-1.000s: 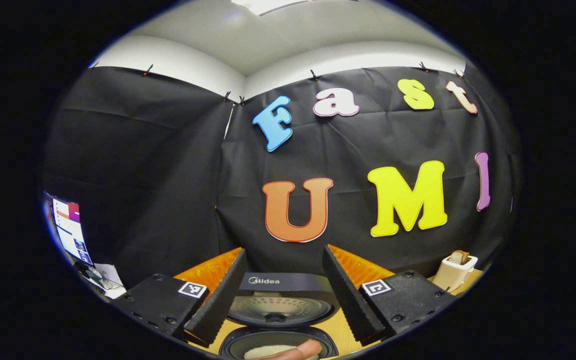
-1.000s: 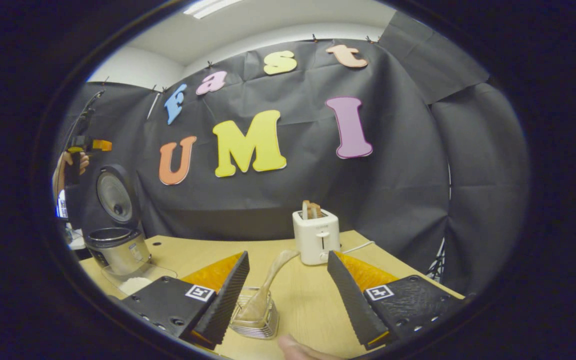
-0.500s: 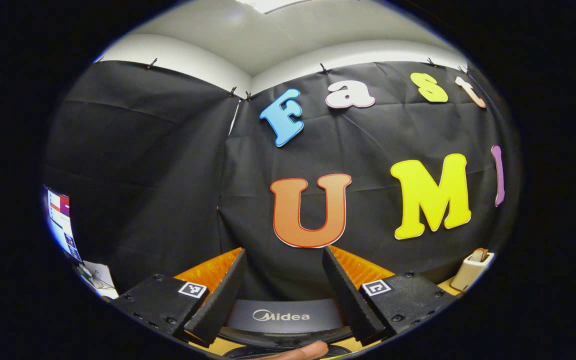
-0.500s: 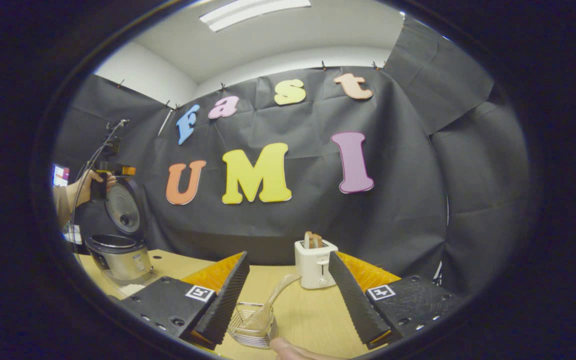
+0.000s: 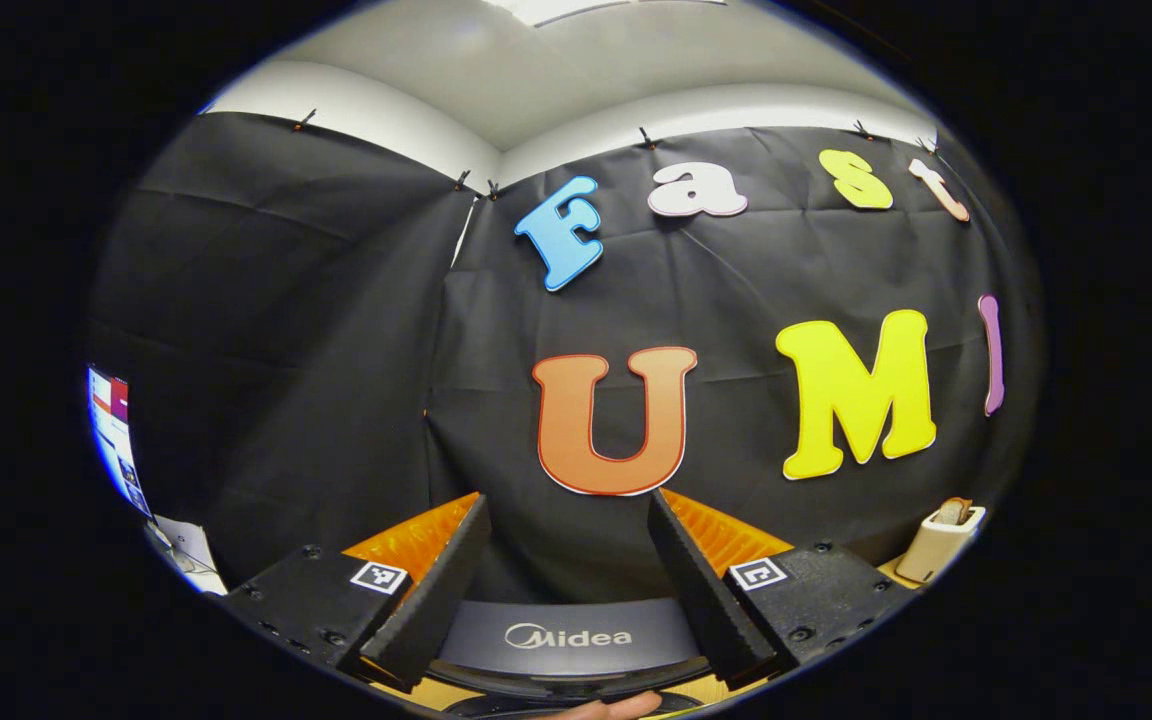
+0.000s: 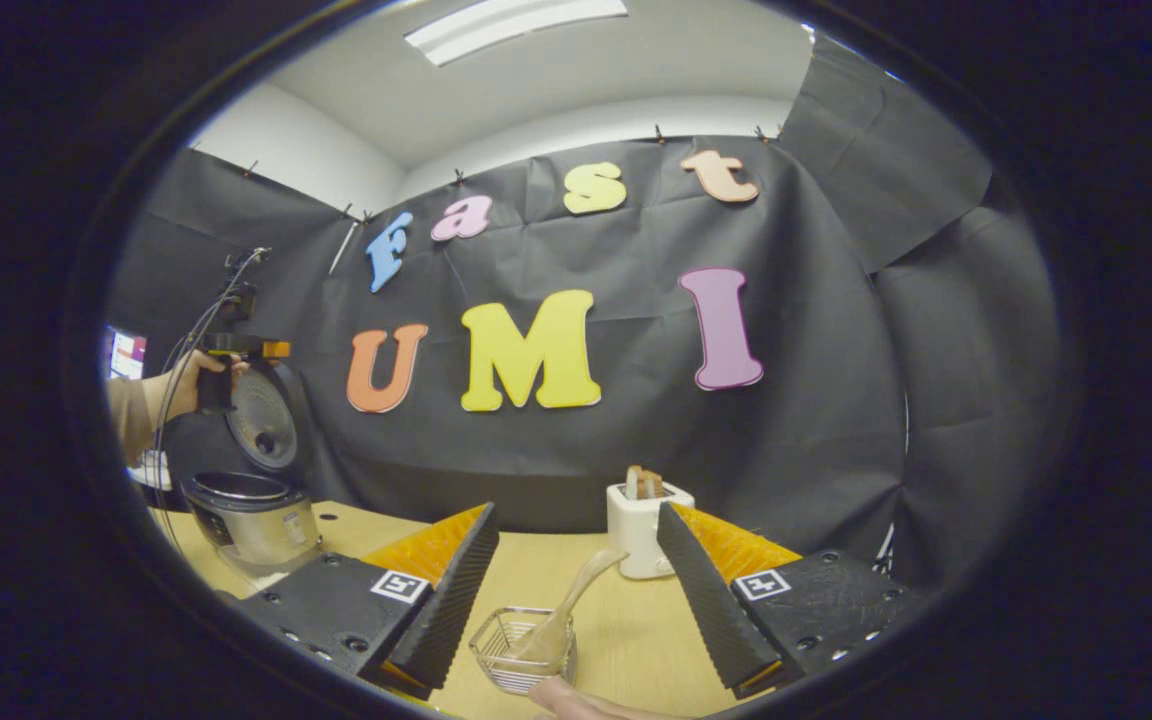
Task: Close the left gripper, press the button to open the rice cooker; take a wooden spoon from the chopstick holder with the right hand, scoop a spoonful of rice and pour it into the rice cooker, then put the wooden spoon back into the chopstick holder.
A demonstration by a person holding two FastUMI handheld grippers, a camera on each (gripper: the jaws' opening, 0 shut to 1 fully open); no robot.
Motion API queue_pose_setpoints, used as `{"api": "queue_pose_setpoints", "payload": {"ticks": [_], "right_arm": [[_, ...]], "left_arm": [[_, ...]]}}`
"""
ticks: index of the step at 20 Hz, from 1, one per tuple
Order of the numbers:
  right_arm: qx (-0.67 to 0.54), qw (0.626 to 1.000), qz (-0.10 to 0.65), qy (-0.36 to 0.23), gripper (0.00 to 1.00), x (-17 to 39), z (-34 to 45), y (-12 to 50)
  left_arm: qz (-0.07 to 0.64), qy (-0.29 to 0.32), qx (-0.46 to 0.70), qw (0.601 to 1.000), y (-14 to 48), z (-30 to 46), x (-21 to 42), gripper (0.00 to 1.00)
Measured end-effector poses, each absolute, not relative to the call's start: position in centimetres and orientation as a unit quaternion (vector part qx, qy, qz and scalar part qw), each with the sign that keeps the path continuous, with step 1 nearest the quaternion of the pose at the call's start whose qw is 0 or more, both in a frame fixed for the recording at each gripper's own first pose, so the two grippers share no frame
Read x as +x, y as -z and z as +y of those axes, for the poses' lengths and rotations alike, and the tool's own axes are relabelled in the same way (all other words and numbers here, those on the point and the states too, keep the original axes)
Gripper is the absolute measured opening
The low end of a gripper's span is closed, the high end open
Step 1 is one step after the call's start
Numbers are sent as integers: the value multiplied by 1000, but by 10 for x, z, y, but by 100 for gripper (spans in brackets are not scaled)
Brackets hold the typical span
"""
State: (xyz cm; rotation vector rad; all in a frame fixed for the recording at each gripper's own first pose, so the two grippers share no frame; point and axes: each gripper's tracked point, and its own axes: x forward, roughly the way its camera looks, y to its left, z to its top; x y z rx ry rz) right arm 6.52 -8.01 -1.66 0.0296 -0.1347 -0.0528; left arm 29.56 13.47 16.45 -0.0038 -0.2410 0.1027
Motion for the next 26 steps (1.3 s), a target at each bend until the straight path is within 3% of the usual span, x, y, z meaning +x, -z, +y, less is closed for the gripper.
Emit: {"api": "queue_pose_setpoints", "payload": {"ticks": [7,8,9,14,15,18,19,20,26], "right_arm": [[27,996,-82,12,95,50,-69,0],[30,996,-85,9,95,48,-67,-2],[31,996,-88,4,95,46,-64,-5],[21,995,-100,8,92,34,-65,-19],[21,994,-105,7,95,30,-65,-23],[17,993,-118,5,95,25,-63,-29],[14,993,-119,6,98,25,-63,-29],[11,993,-117,8,92,24,-64,-27],[7,994,-108,2,95,27,-56,-22]], "left_arm": [[-130,-41,6,991,-147,126,248,100],[-133,-40,8,990,-142,125,241,94],[-140,-39,7,989,-139,124,233,100],[-159,-35,13,987,-110,114,195,100],[-157,-32,11,987,-102,113,190,94],[-155,-31,12,987,-83,111,176,94],[-156,-33,13,987,-78,110,173,100],[-156,-34,12,987,-72,109,169,100],[-136,-33,11,990,-38,104,153,100]]}}
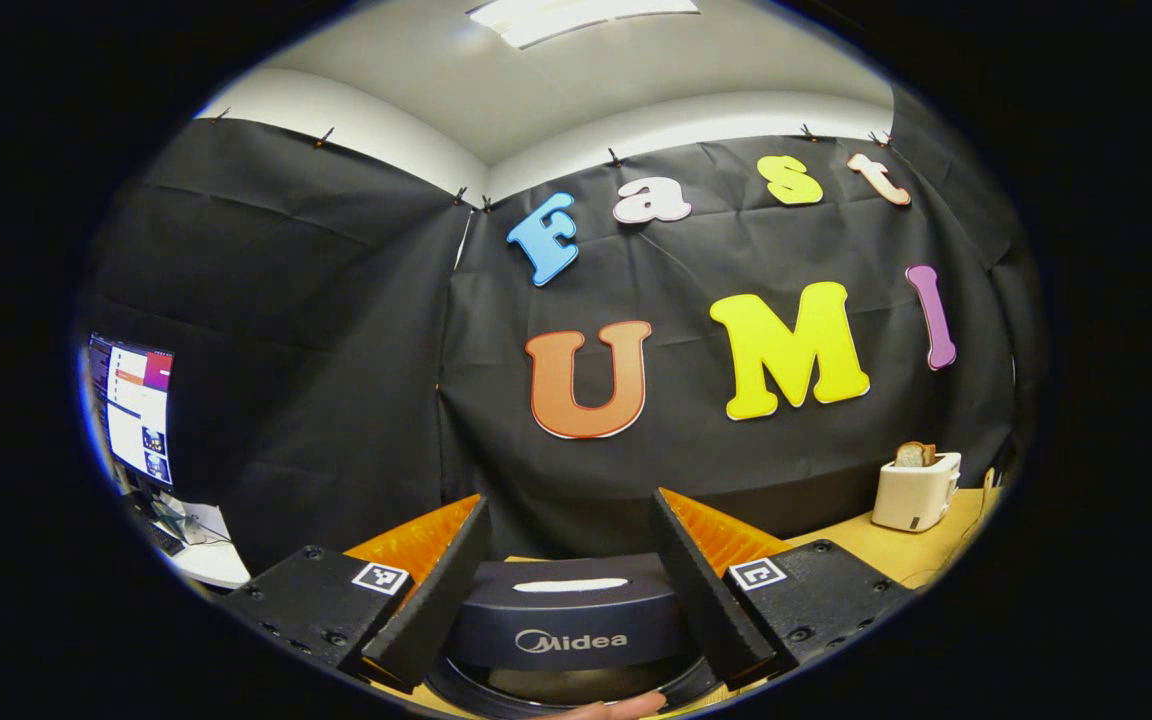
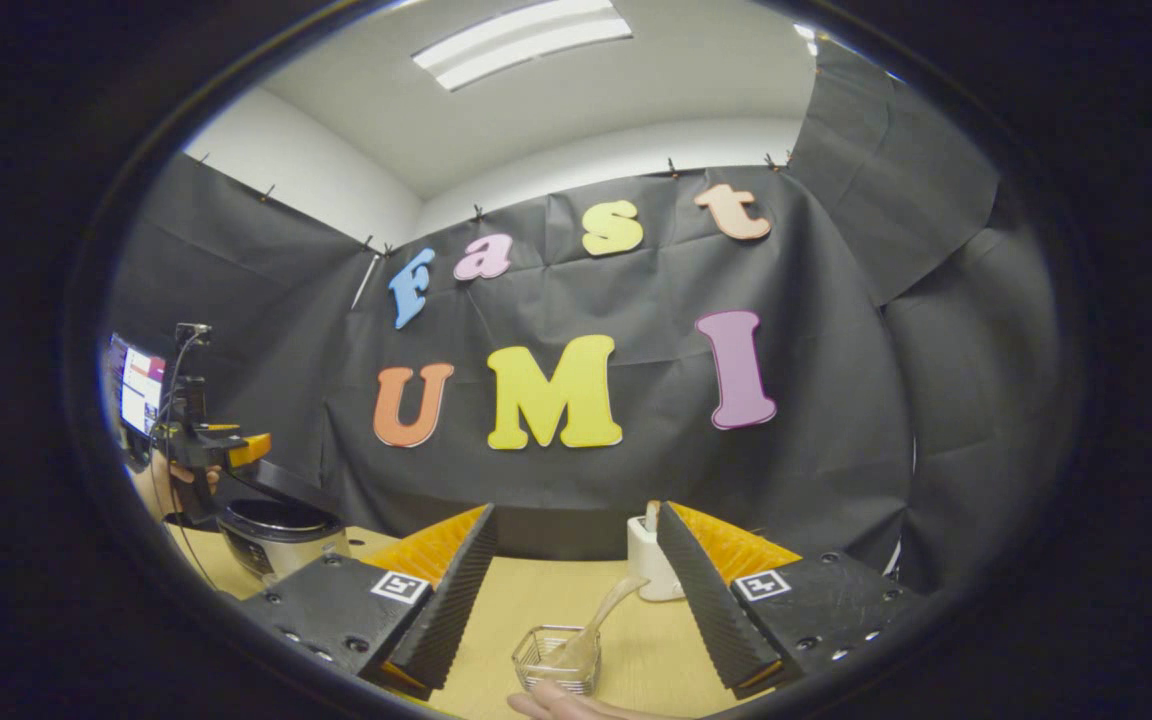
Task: Close the left gripper, press the button to open the rice cooker; take a wooden spoon from the chopstick holder with the right hand, scoop a spoonful of rice and pour it into the rice cooker, then put the wooden spoon back into the chopstick holder.
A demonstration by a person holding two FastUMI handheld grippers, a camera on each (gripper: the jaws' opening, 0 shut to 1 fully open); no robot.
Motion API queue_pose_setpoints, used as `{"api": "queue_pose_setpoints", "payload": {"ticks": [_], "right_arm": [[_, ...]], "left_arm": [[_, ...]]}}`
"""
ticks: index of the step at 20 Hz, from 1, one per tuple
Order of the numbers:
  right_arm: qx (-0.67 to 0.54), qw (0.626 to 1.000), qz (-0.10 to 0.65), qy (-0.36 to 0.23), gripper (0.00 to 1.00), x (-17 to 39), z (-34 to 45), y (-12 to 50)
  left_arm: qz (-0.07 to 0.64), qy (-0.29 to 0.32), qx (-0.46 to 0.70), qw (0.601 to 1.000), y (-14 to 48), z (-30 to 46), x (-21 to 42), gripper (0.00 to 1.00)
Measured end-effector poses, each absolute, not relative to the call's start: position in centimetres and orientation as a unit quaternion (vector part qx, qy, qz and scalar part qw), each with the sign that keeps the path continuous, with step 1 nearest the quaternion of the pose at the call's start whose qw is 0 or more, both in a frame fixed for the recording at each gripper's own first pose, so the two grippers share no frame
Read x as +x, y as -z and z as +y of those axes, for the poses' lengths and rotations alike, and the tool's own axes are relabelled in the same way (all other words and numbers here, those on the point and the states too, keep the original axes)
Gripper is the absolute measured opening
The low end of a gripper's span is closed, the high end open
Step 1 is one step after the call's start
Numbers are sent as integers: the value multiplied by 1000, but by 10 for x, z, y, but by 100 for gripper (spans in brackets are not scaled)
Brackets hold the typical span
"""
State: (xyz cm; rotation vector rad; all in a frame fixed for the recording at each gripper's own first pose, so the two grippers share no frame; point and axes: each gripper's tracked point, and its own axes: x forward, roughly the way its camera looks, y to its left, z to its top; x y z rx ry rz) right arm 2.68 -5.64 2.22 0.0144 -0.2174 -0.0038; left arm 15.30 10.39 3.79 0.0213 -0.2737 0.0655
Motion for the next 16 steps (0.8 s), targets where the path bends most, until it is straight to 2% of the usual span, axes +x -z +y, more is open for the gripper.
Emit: {"api": "queue_pose_setpoints", "payload": {"ticks": [2,3,4,5,7,8,9,11,16], "right_arm": [[8,995,-104,1,95,29,-55,-20],[9,995,-102,0,92,29,-55,-20],[10,995,-101,0,99,29,-55,-20],[10,995,-102,0,95,28,-54,-21],[7,995,-104,2,95,28,-54,-22],[6,994,-105,1,92,27,-53,-22],[6,994,-105,-1,95,27,-51,-22],[6,995,-103,-2,95,28,-51,-21],[9,995,-103,-4,95,26,-50,-22]], "left_arm": [[-123,-31,7,992,-23,102,149,100],[-116,-30,6,993,-17,101,147,100],[-107,-29,7,994,-10,101,146,100],[-93,-29,5,995,-1,100,144,100],[-50,-30,0,998,20,98,142,100],[-30,-29,-2,999,31,98,140,100],[-8,-28,-2,1000,41,97,140,100],[19,-27,-3,999,51,96,136,100],[36,-33,8,999,50,97,128,100]]}}
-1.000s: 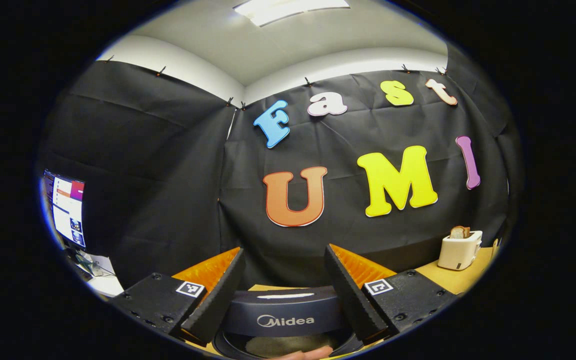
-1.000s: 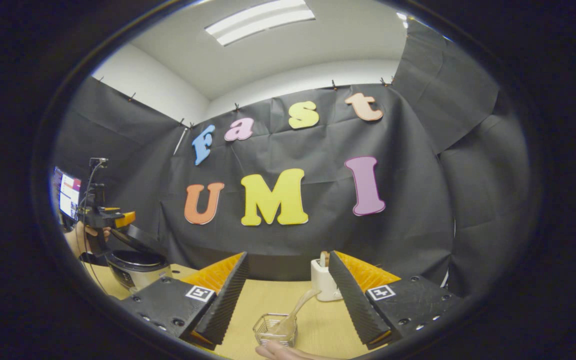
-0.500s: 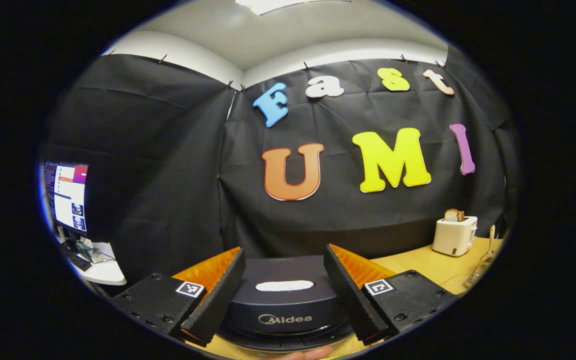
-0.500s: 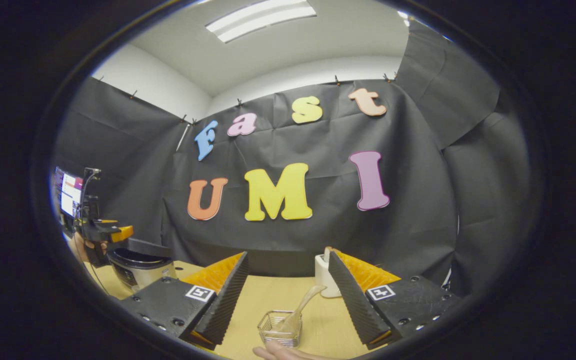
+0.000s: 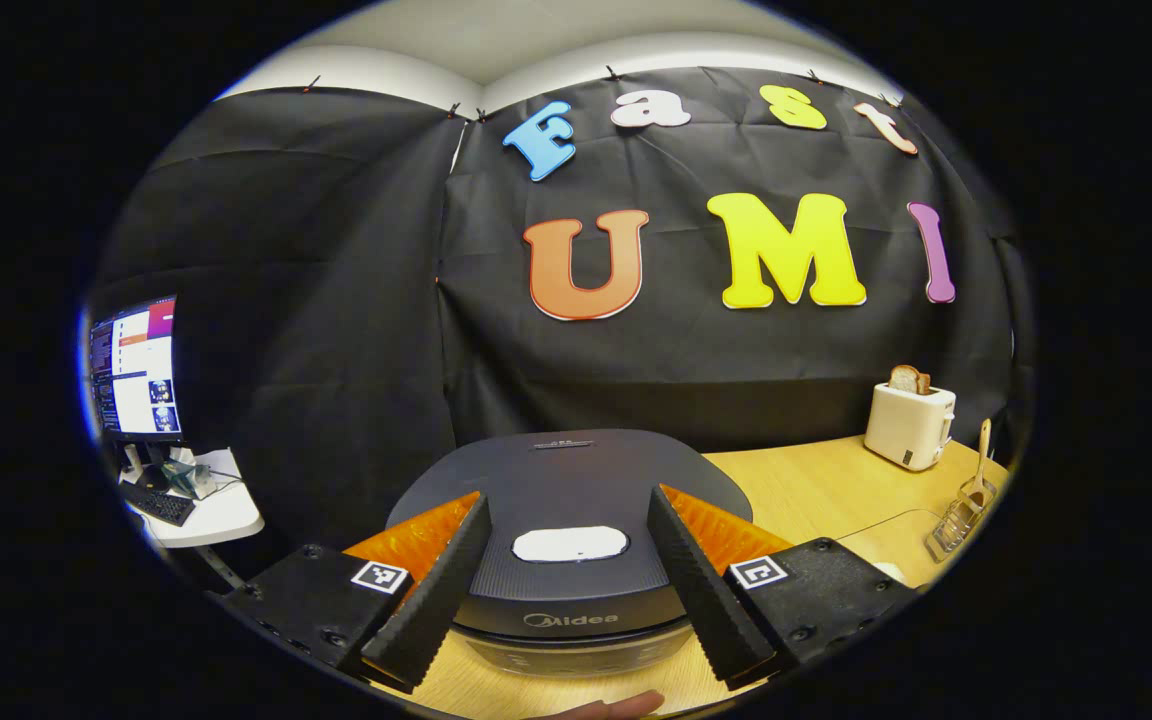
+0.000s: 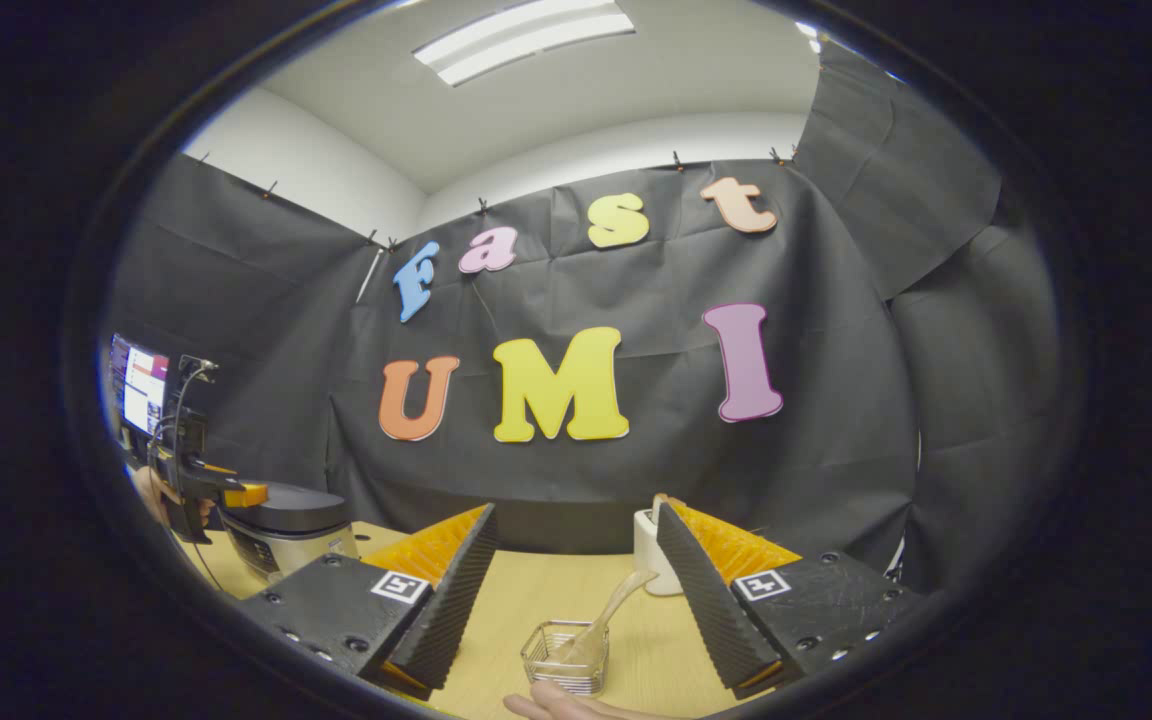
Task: Close the left gripper, press the button to open the rice cooker; take a wooden spoon from the chopstick holder with the right hand, scoop a spoonful of rice and pour it into the rice cooker, then put the wooden spoon back into the chopstick holder.
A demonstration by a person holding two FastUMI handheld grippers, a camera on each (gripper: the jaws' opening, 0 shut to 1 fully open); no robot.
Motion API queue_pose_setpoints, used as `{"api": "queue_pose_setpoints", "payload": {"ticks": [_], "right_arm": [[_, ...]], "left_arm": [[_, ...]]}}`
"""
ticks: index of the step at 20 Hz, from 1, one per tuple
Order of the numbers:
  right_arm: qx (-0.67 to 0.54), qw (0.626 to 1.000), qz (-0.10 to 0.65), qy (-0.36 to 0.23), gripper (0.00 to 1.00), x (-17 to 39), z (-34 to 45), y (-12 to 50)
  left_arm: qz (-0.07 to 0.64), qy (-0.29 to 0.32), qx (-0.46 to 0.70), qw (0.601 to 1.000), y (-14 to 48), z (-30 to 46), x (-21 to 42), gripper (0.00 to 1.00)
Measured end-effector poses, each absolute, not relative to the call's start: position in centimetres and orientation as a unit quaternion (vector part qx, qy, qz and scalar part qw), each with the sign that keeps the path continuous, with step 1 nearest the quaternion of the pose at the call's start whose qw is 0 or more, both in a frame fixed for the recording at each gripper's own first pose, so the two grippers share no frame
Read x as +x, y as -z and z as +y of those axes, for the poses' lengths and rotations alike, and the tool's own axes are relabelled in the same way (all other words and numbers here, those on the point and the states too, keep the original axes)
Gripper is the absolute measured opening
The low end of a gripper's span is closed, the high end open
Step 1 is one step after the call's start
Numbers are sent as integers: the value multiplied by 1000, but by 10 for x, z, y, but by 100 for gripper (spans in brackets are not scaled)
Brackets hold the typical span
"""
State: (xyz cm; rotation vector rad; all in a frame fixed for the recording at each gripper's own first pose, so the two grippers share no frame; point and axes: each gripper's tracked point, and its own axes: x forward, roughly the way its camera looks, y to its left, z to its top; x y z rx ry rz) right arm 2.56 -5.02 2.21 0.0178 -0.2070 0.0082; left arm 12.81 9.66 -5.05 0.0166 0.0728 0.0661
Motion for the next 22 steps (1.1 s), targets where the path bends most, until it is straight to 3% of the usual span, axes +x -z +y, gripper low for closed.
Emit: {"api": "queue_pose_setpoints", "payload": {"ticks": [3,9,22], "right_arm": [[12,995,-103,-5,92,26,-50,-22],[14,995,-96,-7,95,27,-49,-20],[21,994,-105,-10,95,21,-53,-28]], "left_arm": [[65,-32,6,997,51,97,120,99],[118,-33,-2,992,53,93,104,96],[119,-34,-8,992,58,94,98,83]]}}
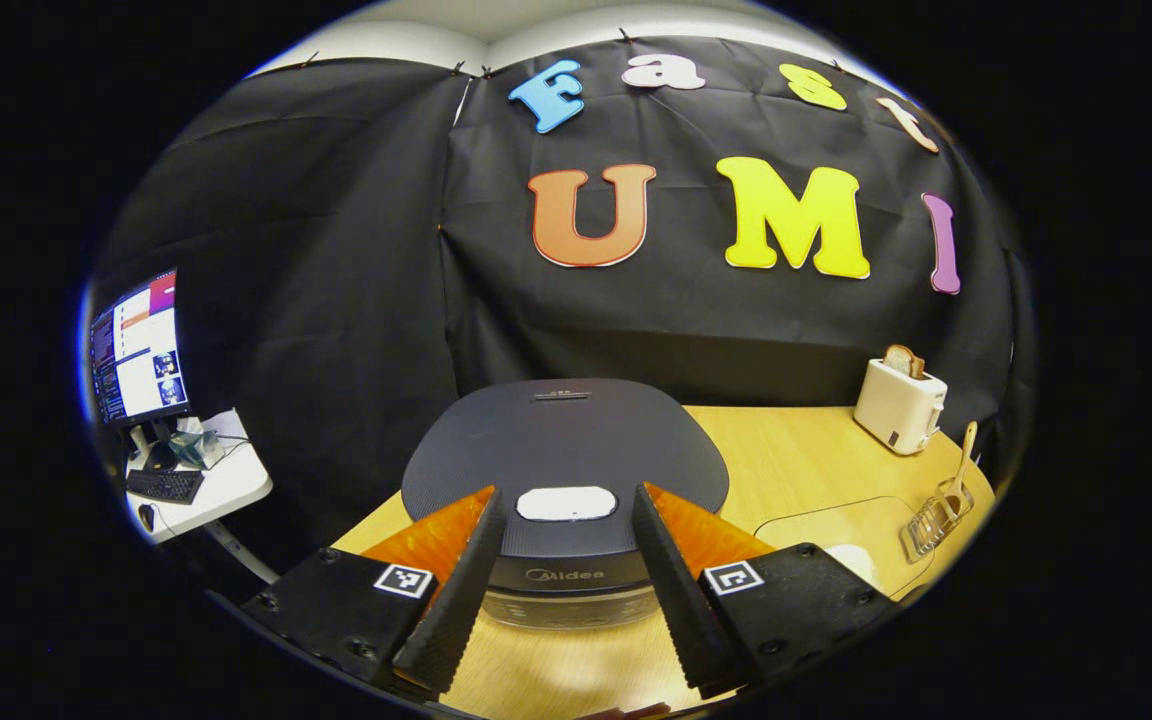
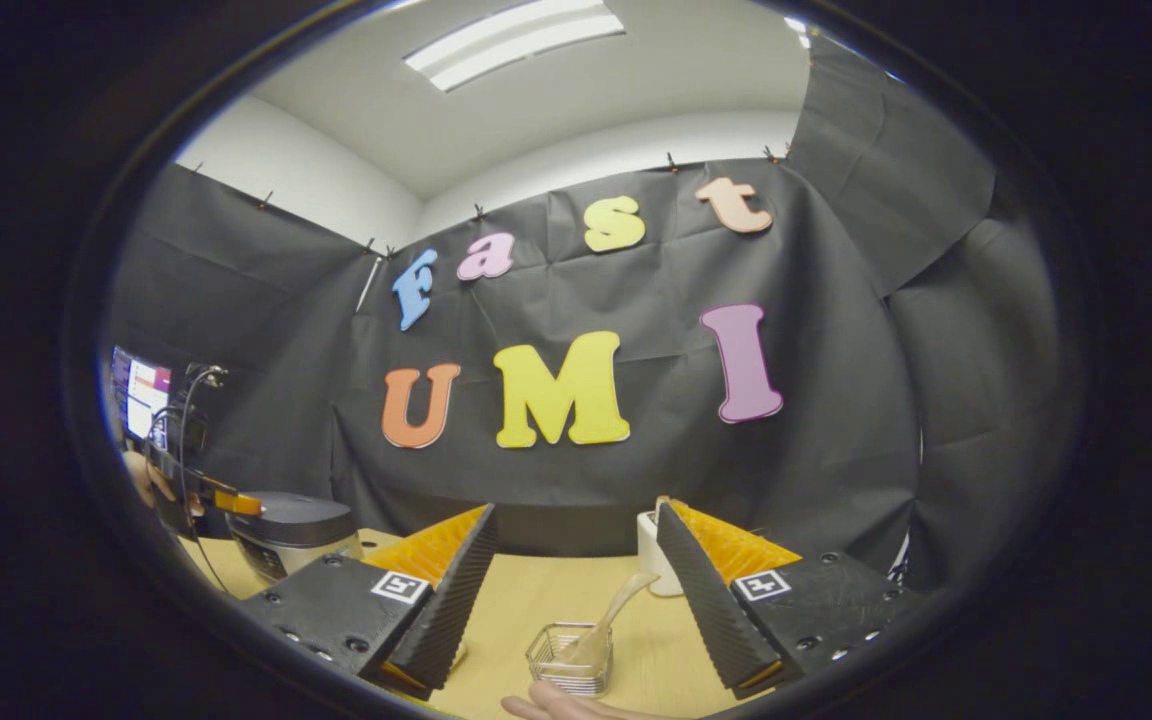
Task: Close the left gripper, press the button to open the rice cooker; take a wooden spoon from the chopstick holder with the right hand, scoop a spoonful of rice and pour it into the rice cooker, then put the wooden spoon back into the chopstick holder.
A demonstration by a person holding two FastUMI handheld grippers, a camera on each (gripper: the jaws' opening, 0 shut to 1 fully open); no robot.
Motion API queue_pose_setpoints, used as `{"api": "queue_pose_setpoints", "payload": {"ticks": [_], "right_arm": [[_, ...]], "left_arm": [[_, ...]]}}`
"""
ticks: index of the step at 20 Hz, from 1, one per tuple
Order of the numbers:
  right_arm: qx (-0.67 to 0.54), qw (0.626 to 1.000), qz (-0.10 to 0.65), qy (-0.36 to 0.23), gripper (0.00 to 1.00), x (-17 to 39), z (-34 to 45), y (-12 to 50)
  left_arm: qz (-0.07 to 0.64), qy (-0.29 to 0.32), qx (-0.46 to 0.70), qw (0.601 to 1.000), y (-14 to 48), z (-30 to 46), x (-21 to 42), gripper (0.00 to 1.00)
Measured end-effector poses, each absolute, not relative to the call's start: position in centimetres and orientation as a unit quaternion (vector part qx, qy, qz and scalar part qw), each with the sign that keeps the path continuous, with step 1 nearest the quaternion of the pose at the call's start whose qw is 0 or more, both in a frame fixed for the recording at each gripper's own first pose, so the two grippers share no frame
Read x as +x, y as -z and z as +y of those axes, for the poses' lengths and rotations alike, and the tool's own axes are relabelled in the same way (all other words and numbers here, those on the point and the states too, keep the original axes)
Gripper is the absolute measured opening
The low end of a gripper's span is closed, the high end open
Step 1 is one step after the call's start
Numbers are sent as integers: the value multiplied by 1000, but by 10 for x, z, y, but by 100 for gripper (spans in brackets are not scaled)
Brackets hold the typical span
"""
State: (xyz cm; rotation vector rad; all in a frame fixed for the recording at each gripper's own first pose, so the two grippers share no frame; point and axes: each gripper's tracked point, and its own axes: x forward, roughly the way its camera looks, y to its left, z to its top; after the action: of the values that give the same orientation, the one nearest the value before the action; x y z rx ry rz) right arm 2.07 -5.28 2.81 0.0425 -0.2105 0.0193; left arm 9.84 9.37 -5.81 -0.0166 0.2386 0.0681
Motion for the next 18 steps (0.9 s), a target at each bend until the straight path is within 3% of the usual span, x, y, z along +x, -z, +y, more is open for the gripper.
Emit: {"api": "queue_pose_setpoints", "payload": {"ticks": [6,9,11,13,18], "right_arm": [[17,995,-100,2,95,16,-55,-31],[36,997,-62,-5,92,6,-50,-20],[42,998,-46,-6,95,6,-48,-20],[40,998,-45,4,94,4,-51,-23],[31,999,-25,24,95,3,-47,-17]], "left_arm": [[137,-49,-5,989,54,93,89,82],[117,-57,-8,991,38,84,74,82],[94,-56,-8,994,23,76,63,82],[81,-31,-11,996,13,54,50,82],[31,-15,14,999,-6,27,11,88]]}}
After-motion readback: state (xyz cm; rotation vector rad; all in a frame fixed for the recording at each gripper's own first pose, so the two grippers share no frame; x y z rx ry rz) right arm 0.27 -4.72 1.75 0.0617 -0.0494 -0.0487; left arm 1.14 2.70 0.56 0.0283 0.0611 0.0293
